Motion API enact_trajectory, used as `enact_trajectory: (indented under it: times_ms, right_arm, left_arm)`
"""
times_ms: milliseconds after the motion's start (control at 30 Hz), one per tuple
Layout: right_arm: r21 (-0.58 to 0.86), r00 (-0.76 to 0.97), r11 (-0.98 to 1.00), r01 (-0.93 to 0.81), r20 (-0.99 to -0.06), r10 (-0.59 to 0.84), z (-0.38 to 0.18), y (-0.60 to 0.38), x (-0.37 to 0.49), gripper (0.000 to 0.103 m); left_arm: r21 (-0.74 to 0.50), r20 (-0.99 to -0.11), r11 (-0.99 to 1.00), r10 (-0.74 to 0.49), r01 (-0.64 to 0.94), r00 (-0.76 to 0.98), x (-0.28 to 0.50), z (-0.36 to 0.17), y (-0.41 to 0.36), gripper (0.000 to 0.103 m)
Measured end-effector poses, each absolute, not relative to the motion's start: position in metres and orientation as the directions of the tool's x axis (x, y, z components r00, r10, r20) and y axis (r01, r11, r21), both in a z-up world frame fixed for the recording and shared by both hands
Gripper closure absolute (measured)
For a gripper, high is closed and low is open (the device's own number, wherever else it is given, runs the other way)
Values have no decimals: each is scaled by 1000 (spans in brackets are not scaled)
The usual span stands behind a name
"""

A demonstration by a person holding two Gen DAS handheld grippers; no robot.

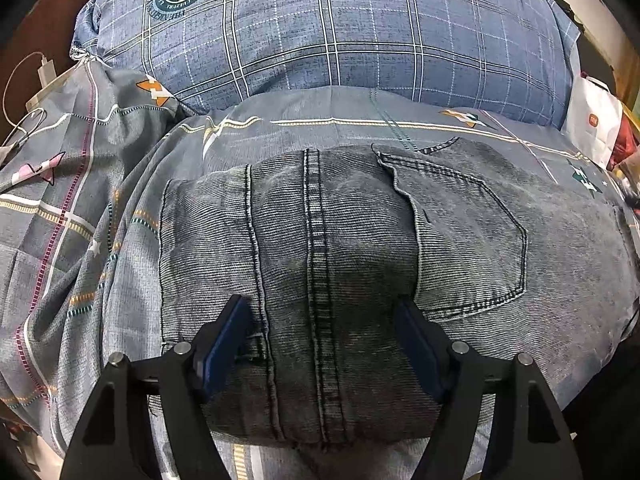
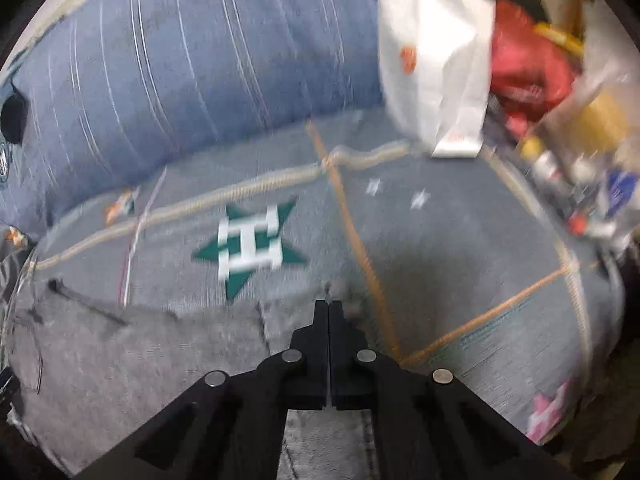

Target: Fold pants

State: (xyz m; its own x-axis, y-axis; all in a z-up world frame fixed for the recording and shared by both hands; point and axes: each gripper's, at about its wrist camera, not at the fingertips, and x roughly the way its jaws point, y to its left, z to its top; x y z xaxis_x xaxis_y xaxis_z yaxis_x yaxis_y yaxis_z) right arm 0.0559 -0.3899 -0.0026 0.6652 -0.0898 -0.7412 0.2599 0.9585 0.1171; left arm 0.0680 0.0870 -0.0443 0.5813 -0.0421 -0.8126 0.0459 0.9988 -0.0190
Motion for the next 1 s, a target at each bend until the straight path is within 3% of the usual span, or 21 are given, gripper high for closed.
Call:
enact_trajectory:
  times_ms: [67, 133, 233, 267, 300, 333, 367, 500, 533, 567, 600, 667, 700, 800, 933, 1000]
  right_arm:
    - [103, 664, 944, 313, -734, -140, -6, -403, 56, 103]
    - [145, 619, 937, 316, -780, -88, -22, -410, 63, 101]
    - [209, 714, 961, 179, -700, 20, 1, -379, 53, 97]
    - [237, 719, 969, 74, -686, 113, 13, -356, 56, 77]
    - [237, 710, 971, -1, -684, 168, 21, -338, 60, 49]
    - [207, 698, 975, -80, -687, 203, 29, -314, 61, 40]
    - [150, 680, 974, -173, -697, 228, 35, -283, 65, 39]
    - [9, 585, 942, -335, -782, 215, 17, -212, 88, 41]
    - [-16, 560, 940, -339, -807, 188, 5, -205, 99, 47]
    - [-35, 505, 939, -341, -849, 152, -13, -199, 113, 78]
    - [-67, 482, 943, -326, -870, 104, -25, -198, 122, 100]
    - [-211, 548, 951, -228, -835, -54, -32, -204, 130, 100]
    - [-213, 569, 960, -181, -819, -75, -30, -210, 132, 99]
    - [-148, 565, 977, -154, -824, -35, -27, -217, 131, 98]
    - [-4, 590, 967, -255, -793, 153, -12, -205, 111, 97]
    - [-21, 504, 974, -226, -858, 98, -39, -208, 132, 98]
  left_arm:
    - [-16, -806, 999, -40, 46, 591, 67, -46, 88, 24]
    - [-21, -803, 999, -41, 40, 595, 67, -47, 90, 21]
    - [-34, -805, 999, -45, 30, 592, 67, -48, 92, 20]
    - [-30, -805, 999, -42, 31, 592, 68, -48, 91, 20]
    - [-27, -804, 999, -41, 32, 593, 68, -48, 91, 20]
    - [-29, -804, 999, -42, 31, 594, 68, -48, 91, 20]
    - [-32, -803, 999, -44, 31, 594, 68, -48, 92, 20]
    - [-48, -802, 998, -57, 30, 594, 67, -48, 94, 20]
    - [-50, -802, 998, -60, 33, 595, 67, -48, 95, 20]
    - [-52, -801, 998, -63, 36, 595, 67, -49, 95, 20]
    - [-54, -800, 998, -66, 38, 597, 67, -49, 95, 20]
    - [-55, -797, 998, -71, 44, 600, 67, -49, 96, 19]
    - [-53, -794, 997, -72, 48, 604, 66, -50, 96, 19]
    - [-55, -788, 997, -73, 49, 611, 66, -52, 98, 16]
    - [-63, -785, 997, -76, 44, 615, 68, -53, 100, 14]
    - [-60, -785, 997, -73, 42, 615, 69, -52, 99, 14]
